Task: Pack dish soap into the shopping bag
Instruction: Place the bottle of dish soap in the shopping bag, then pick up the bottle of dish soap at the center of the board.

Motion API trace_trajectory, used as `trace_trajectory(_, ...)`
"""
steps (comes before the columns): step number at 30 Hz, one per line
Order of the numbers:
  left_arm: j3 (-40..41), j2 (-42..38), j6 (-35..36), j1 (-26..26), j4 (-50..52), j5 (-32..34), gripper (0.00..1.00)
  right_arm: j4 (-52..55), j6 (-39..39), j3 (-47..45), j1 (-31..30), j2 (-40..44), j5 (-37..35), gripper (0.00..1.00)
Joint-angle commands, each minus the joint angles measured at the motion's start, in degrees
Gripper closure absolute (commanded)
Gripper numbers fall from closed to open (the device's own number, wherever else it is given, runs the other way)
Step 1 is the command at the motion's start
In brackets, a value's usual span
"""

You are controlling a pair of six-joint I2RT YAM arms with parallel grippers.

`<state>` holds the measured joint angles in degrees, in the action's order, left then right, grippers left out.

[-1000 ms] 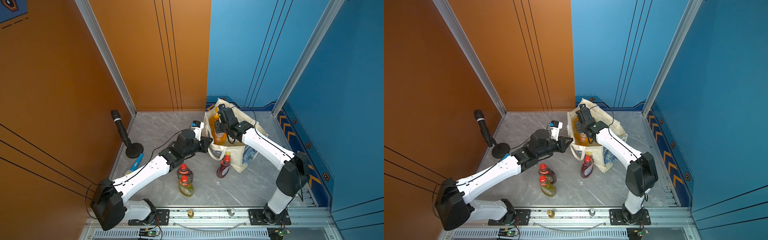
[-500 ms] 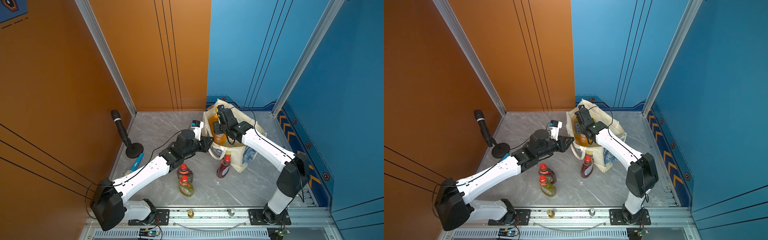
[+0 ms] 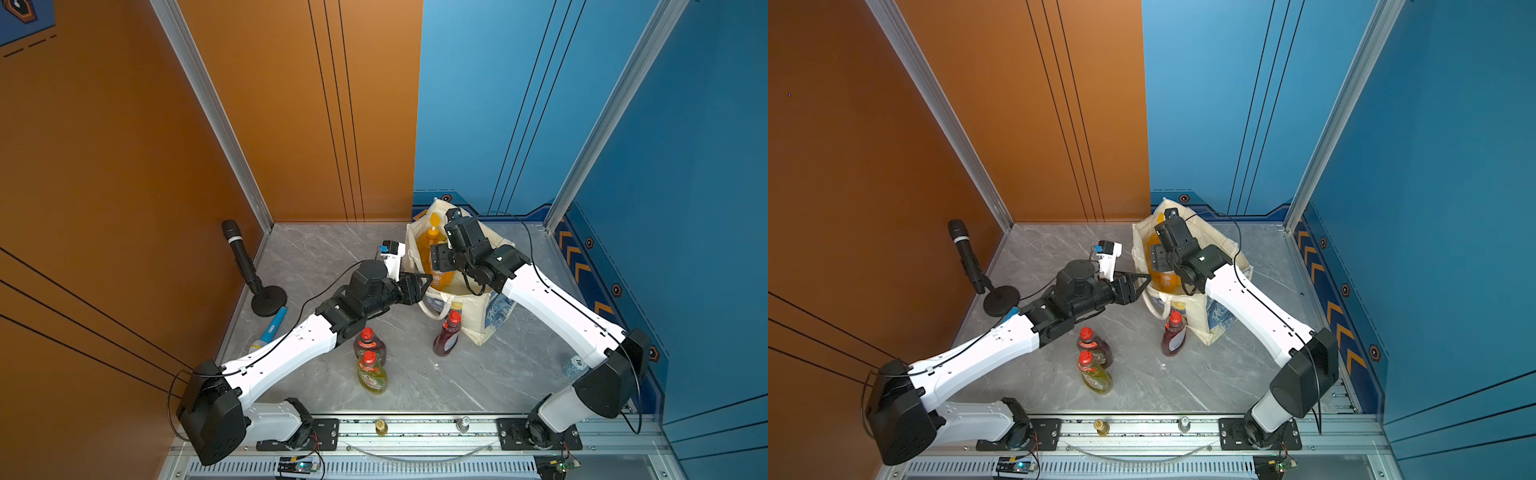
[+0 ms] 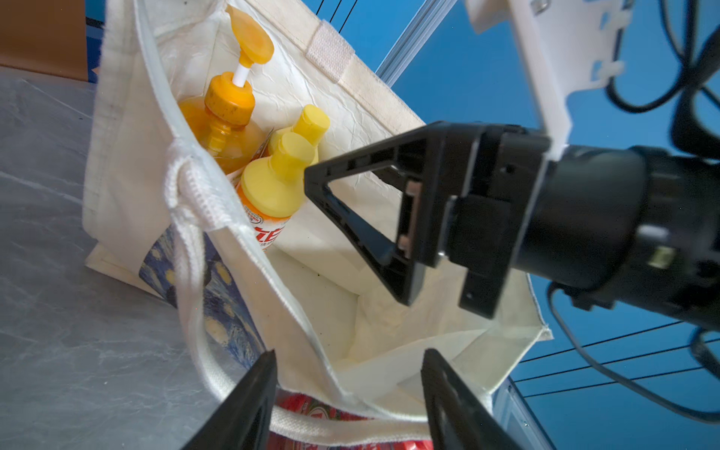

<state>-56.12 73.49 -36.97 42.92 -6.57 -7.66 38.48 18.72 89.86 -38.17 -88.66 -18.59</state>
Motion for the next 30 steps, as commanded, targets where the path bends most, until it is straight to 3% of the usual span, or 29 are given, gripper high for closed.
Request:
trace_trajectory(1, 1.2, -1.6, 0.7, -0.2, -0.7, 0.5, 0.29, 8.6, 4.8, 1.6, -4.1, 4.3, -7.8, 0.15)
trace_trajectory(7, 1.7, -2.4, 0.9, -0.6, -0.7, 1.0, 0.09, 15.7, 11.9, -1.9, -10.9, 12.1, -14.4, 0.13)
trace_trajectory(14, 2.9, -3.3, 1.0, -0.9, -0.7, 2.7, 0.03, 24.6, 25.1, -7.4, -22.5, 19.6, -24.7, 0.13)
trace_trajectory(23, 3.3, -2.6, 1.2, -1.3, -0.7, 3.5, 0.0, 26.2, 39.0, -17.3, -31.6, 23.6, -23.7, 0.14)
trace_trajectory(30, 3.5, -2.2, 0.9, -1.3, -0.7, 4.1, 0.01, 19.9, 38.9, -23.0, -29.7, 21.6, -20.0, 0.13)
